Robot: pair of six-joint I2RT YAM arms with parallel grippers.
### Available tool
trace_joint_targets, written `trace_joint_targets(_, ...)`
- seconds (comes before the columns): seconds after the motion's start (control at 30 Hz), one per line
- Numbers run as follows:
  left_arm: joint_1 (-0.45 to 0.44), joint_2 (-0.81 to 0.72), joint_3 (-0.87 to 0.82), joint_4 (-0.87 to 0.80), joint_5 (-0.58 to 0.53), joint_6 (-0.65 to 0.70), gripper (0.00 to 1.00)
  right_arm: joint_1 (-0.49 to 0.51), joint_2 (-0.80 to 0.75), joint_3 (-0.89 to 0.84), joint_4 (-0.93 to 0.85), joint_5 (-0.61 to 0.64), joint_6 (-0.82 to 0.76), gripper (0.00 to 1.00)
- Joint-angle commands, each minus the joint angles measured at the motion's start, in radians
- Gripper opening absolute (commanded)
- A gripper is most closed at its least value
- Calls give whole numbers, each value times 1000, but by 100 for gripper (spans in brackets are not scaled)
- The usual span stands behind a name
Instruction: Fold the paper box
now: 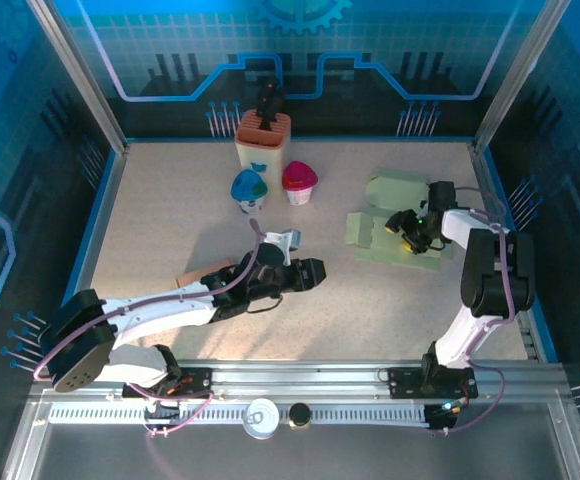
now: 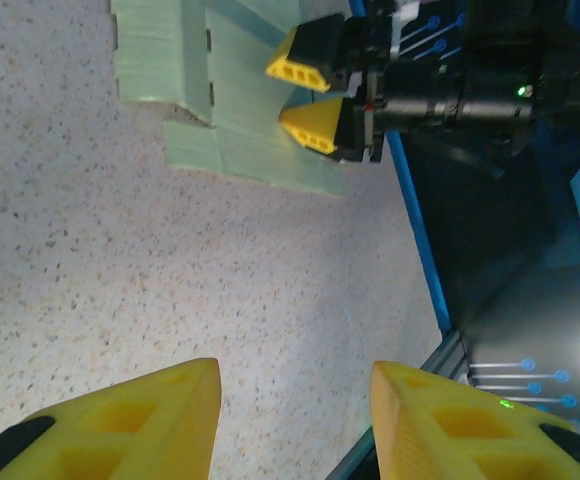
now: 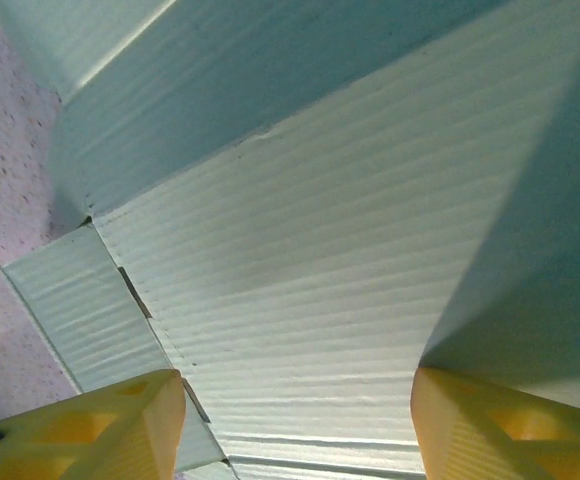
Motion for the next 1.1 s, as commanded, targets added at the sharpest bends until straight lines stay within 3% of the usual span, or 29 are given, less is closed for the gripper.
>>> trace_joint_targets(0.0, -4, -17, -10, 61, -56, -14, 44, 53, 38, 19, -54, 13, -25, 62)
trace_joint_targets(0.3, 4, -19, -11, -41, -129, -69, 47, 276, -68, -59, -86, 34, 50, 63)
trace_joint_targets(0.57, 22, 36, -127, 41, -179, -274, 47, 526, -125, -171, 0, 71, 188, 63)
trace_joint_targets(0.7, 31, 72, -162, 87, -176, -317, 47, 557, -227, -220, -5, 133, 194, 63)
trace_joint_targets(0.87, 58, 200, -199, 303, -151, -385, 46, 559, -418, -263, 12, 175, 185, 66)
trace_joint_targets(1.07, 62, 383, -225, 571, -161, -514, 33, 555, -654, -362, 43, 207, 247, 66)
